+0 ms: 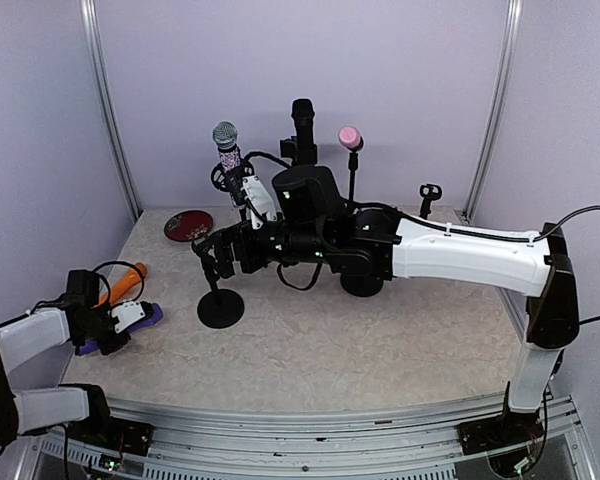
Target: Remove the microphone from the stand
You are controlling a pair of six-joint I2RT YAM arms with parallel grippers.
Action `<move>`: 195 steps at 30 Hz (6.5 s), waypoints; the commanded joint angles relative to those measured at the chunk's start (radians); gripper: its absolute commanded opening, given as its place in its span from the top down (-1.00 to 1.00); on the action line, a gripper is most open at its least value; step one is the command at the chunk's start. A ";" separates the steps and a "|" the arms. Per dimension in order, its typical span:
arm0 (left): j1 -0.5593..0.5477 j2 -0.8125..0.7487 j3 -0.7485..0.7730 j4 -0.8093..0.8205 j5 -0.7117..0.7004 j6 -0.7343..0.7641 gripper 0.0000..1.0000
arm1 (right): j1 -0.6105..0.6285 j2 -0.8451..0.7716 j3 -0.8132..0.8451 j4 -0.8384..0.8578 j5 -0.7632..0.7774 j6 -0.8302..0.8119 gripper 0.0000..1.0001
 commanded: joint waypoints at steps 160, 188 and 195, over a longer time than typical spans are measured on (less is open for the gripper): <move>0.004 -0.183 0.521 -0.427 0.602 -0.317 -0.98 | -0.217 -0.380 -0.503 -0.037 0.721 -0.209 -0.80; 0.005 -0.193 0.501 -0.374 0.614 -0.387 -0.98 | -0.086 -0.355 -0.478 0.175 0.604 -0.266 1.00; -0.020 -0.185 0.504 -0.274 0.643 -0.517 -0.98 | -0.033 -0.310 -0.465 0.362 0.483 -0.266 1.00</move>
